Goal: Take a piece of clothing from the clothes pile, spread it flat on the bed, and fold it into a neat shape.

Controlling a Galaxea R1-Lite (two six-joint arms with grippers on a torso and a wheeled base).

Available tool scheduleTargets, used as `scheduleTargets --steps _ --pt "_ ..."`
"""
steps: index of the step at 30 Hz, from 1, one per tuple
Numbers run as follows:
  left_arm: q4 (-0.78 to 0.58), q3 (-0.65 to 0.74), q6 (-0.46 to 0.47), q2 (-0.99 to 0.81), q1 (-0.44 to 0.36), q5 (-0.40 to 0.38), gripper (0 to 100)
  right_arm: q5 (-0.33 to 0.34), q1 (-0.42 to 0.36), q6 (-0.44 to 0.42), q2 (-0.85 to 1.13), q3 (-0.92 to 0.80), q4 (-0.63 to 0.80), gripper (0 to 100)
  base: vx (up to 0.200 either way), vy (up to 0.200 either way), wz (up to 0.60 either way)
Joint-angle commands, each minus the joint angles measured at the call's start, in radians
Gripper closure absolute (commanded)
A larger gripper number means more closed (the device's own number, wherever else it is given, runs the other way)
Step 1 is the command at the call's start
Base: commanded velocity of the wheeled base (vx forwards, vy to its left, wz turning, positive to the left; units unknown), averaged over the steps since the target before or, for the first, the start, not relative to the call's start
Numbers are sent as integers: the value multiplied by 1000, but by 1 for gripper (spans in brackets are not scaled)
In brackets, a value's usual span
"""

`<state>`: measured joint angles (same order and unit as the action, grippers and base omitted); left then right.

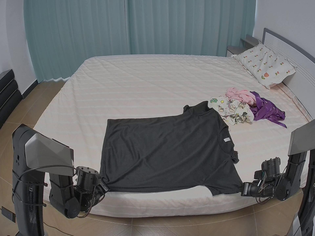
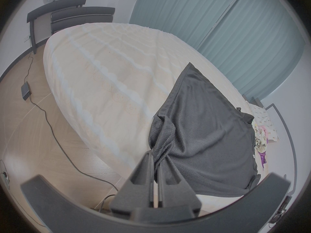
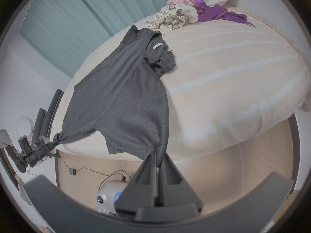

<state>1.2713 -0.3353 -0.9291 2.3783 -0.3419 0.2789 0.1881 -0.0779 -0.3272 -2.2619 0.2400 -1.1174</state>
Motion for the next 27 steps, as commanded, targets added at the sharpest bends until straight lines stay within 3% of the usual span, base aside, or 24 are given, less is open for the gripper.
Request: scheduleTargets --steps 1,10,27 --pt "3 45 4 -59 -9 2 100 2 33 33 56 -74 -5 100 0 0 0" --pt "69 142 64 -59 -29 11 100 7 6 43 139 -234 -35 100 0 0 0" --pt "131 223 59 -16 -42 0 100 -9 7 40 205 -240 99 100 0 0 0"
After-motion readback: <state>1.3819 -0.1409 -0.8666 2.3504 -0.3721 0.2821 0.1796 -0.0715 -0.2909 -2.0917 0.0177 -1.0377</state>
